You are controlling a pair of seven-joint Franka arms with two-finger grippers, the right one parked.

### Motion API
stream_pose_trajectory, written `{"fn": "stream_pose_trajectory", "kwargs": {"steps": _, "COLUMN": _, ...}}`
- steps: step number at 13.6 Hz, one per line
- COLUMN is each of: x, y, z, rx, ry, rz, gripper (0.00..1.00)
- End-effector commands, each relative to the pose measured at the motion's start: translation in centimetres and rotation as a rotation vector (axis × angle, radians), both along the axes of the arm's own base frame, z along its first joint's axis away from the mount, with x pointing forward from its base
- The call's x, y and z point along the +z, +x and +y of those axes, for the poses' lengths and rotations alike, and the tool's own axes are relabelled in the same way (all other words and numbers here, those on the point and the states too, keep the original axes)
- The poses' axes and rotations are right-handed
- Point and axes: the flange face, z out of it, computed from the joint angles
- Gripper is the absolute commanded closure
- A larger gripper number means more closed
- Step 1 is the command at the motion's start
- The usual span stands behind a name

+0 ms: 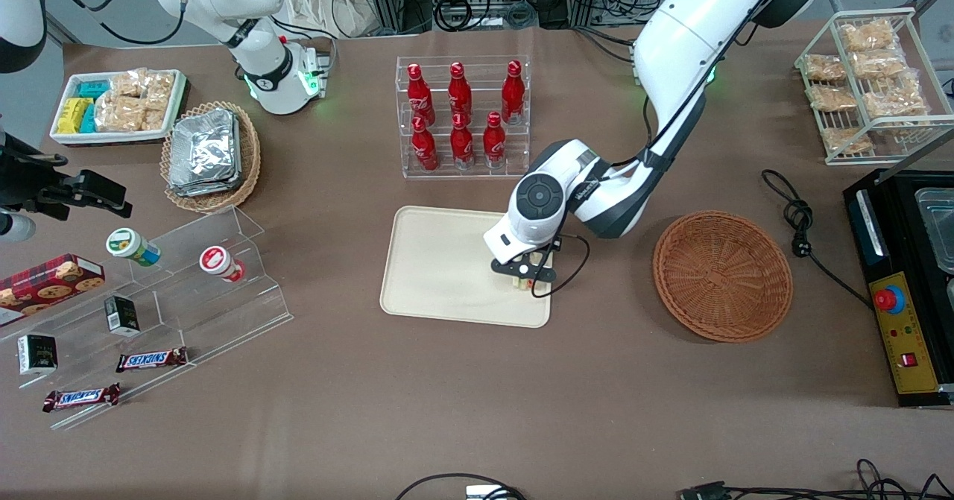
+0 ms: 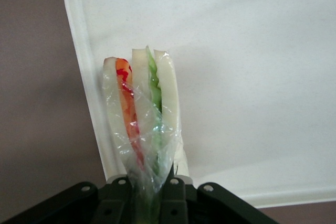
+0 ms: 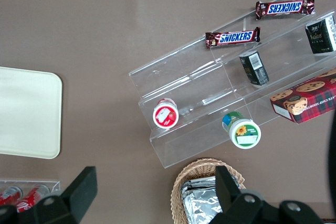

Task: Place sandwich from basket to tray
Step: 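Lower the sandwich onto the tray and open the left gripper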

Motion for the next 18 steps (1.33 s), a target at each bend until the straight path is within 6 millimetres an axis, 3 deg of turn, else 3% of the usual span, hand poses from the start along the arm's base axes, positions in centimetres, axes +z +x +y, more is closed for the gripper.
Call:
{"fn": "stream_pose_trajectory", "kwargs": {"steps": 1, "x": -0.9, "y": 0.3, "z": -0.4, "rx": -0.01, "ry": 0.027, "rz": -0.031, "gripper": 1.0}}
{"fn": "stream_pose_trajectory", "kwargs": {"steps": 3, "x": -0.9, "y": 0.3, "z": -0.5, "rx": -0.013, "ry": 0.028, "rz": -0.034, "gripper": 1.0}}
{"fn": "stream_pose_trajectory", "kwargs": {"steps": 4, "x": -1.0, "y": 0.3, "z": -0.5, "rx": -0.013, "ry": 0.028, "rz": -0.033, "gripper": 0.58}}
{"fn": "stream_pose_trajectory", "kwargs": {"steps": 5, "x": -1.3, "y": 0.3, "z": -0.4, "rx": -0.012, "ry": 0.03, "rz": -0.028, "gripper": 0.02}}
{"fn": "stream_pose_trajectory", "kwargs": {"steps": 8, "x": -0.6, "y": 0.6, "z": -0.5, "rx": -0.009, "ry": 0.023, "rz": -0.035, "gripper": 0.0}}
{"fn": "stream_pose_trajectory", "kwargs": {"steps": 11, "x": 2.7, "y": 1.6, "z": 0.3, "rx": 0.013, "ry": 0.023, "rz": -0.052, "gripper": 0.0}}
{"fn": "stream_pose_trajectory", "kwargs": {"steps": 14, "x": 8.5, "y": 2.6, "z": 1.5, "rx": 0.035, "ry": 0.084, "rz": -0.041, "gripper": 0.0}}
{"fn": "stream_pose_trajectory", "kwargs": {"steps": 16, "x": 13.6, "y": 4.4, "z": 3.7, "rx": 0.084, "ry": 0.131, "rz": -0.012, "gripper": 0.0}}
{"fn": "stream_pose_trajectory", "kwargs": {"steps": 18, "x": 19.1, "y": 3.9, "z": 5.3, "rx": 0.096, "ry": 0.181, "rz": 0.003, "gripper": 0.0}}
